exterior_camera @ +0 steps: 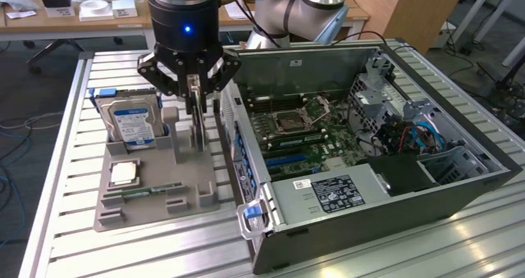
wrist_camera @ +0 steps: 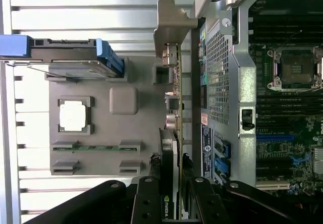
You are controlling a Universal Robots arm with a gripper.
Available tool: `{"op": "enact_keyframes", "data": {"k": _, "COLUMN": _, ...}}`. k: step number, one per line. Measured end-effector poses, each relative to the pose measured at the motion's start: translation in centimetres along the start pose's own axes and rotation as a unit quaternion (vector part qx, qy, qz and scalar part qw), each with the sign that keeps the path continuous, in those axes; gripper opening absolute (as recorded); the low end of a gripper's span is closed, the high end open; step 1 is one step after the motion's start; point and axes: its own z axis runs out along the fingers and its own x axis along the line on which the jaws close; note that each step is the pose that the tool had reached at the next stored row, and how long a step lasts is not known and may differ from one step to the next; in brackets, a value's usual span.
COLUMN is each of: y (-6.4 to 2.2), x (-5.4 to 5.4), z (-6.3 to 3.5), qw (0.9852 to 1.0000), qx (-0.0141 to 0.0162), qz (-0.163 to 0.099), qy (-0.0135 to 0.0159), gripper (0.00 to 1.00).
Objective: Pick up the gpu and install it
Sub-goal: 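Pick up the gpu and move the gpu toward the slot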
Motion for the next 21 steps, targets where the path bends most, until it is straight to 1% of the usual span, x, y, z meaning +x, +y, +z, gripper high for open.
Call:
{"op": "enact_keyframes", "data": {"k": 3, "y": 0.02, "x": 0.0, "z": -0.38, "qw": 1.0, "qx": 0.0, "qz": 0.0, "qy": 0.0, "gripper": 0.27}}
{"op": "enact_keyframes", "data": {"k": 12, "y": 0.05, "x": 0.0, "z": -1.04, "qw": 1.0, "qx": 0.0, "qz": 0.0, "qy": 0.0, "gripper": 0.27}}
{"op": "enact_keyframes", "data": {"k": 21, "y": 0.1, "x": 0.0, "z": -2.12, "qw": 1.0, "qx": 0.0, "qz": 0.0, "qy": 0.0, "gripper": 0.27}}
